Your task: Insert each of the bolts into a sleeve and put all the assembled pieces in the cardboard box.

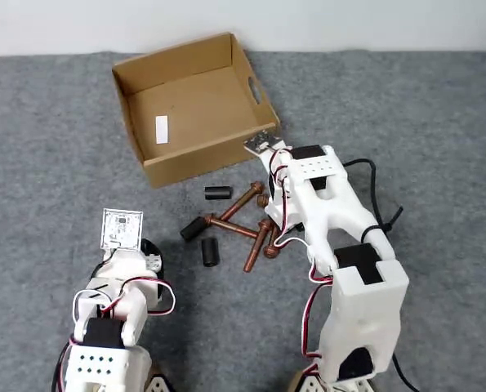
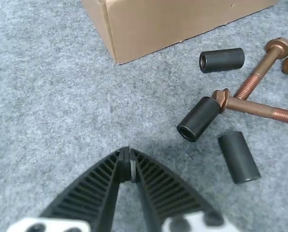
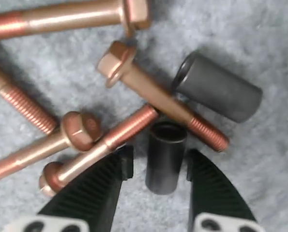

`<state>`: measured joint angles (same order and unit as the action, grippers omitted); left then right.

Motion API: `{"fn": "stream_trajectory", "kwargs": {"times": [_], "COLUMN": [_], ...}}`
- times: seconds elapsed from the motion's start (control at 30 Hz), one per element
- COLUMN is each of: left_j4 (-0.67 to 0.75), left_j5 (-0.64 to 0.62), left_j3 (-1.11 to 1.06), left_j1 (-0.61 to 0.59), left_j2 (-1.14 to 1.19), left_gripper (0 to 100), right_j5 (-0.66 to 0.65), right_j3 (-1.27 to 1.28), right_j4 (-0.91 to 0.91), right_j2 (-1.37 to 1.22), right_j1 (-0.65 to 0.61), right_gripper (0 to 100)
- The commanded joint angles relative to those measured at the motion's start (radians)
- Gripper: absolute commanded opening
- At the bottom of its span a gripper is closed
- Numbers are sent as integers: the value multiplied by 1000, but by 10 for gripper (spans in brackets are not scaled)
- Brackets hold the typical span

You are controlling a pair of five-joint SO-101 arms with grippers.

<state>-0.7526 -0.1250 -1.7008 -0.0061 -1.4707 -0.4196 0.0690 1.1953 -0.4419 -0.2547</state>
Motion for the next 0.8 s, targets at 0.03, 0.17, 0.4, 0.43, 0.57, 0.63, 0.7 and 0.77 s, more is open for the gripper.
{"fn": "stream_trajectory", "kwargs": {"times": [0.03,0.17,0.4,0.43,0.57,0.63,0.7,0.77], "left_j4": [0,0,0,0,0,0,0,0], "left_j5": [0,0,0,0,0,0,0,0], "left_j3": [10,10,10,10,10,10,10,10], "left_j1": [2,2,2,2,2,2,2,2], "left_j2": [-8,-8,-8,-8,-8,-8,-8,-8], "left_gripper": [6,6,6,6,6,6,6,6], "right_j5": [-17,-18,-18,-18,-11,-11,-11,-8], "right_j3": [-48,-51,-210,-233,-255,-255,-255,-253], "right_j4": [-50,-5,275,318,429,475,522,565], "right_j2": [-18,-13,18,36,168,242,306,354], "right_j1": [8,16,47,47,47,45,45,47], "right_gripper": [53,20,9,9,9,9,9,9]}}
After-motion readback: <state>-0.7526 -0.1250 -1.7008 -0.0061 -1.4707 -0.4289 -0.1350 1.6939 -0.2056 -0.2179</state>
